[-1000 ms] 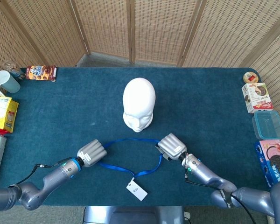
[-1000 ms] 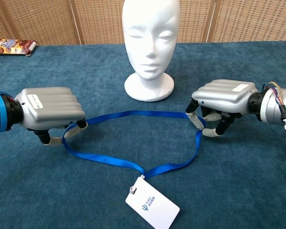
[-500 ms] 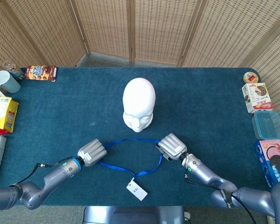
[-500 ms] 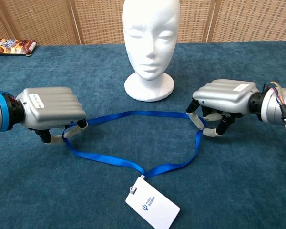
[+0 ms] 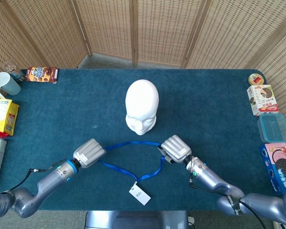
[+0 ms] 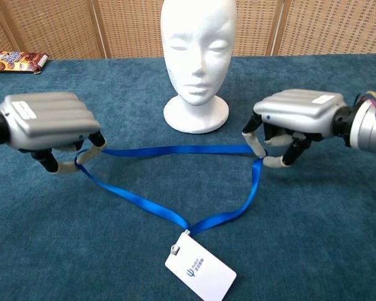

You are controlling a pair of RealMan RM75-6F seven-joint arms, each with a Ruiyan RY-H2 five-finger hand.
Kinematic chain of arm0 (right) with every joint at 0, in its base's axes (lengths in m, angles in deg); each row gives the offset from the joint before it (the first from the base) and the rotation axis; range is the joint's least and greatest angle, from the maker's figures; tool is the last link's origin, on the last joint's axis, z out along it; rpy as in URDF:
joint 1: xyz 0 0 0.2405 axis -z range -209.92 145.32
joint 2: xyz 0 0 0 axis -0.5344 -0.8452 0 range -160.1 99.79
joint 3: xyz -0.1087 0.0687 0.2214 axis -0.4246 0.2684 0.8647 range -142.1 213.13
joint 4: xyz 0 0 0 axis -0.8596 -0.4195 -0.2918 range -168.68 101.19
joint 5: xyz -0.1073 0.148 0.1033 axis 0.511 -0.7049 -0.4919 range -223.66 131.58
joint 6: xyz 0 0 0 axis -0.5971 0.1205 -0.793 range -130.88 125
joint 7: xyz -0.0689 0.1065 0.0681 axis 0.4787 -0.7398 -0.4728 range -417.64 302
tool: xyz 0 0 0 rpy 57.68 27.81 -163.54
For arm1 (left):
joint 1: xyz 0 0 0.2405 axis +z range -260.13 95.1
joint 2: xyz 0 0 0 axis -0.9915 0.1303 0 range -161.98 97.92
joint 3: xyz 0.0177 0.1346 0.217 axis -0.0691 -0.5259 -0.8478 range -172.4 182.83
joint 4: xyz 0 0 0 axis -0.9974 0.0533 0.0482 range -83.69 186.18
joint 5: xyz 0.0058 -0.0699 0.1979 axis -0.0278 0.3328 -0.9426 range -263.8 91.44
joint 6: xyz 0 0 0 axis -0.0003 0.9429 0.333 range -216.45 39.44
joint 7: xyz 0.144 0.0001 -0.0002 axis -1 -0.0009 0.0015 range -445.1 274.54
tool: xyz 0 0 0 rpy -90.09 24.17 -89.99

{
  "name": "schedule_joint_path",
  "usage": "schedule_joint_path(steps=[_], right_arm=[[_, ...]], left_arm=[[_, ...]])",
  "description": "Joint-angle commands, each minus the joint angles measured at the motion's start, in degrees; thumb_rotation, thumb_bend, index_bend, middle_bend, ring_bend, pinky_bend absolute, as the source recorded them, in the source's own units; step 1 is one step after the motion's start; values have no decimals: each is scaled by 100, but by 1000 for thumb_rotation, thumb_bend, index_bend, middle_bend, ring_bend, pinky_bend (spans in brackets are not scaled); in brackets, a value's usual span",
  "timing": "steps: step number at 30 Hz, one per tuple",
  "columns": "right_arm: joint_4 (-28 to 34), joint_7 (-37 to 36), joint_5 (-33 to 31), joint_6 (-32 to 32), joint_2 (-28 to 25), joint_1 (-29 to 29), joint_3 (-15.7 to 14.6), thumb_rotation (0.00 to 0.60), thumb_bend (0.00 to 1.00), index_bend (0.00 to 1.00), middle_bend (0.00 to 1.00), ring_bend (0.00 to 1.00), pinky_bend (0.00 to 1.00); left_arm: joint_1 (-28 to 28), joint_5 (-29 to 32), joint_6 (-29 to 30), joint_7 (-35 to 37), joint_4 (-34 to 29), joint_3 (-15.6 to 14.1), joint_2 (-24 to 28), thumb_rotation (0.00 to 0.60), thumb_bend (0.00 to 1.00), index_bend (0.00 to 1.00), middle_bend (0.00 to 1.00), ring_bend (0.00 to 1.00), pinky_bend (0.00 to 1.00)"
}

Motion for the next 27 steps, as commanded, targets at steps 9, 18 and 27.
schedule_joint_path(steps=[9,18,27], right_arm=[[1261,-327,25,-780,-1047,310,407,600,458,731,1000,1000,1000],[2160,-723,22,-1195,-1982,517,769,600,459,734,1000,1000,1000],[2604,-1137,-39,-1390,-2637,601,1127,600,458,736,1000,1000,1000]], left_arm=[[359,-545,943,942,-838,335,871,600,388,625,1000,1000,1000],[492,-592,1412,1227,-1609,758,1575,600,384,625,1000,1000,1000],[592,-532,1716,1285,-2191,1162,2194,600,381,625,1000,1000,1000]])
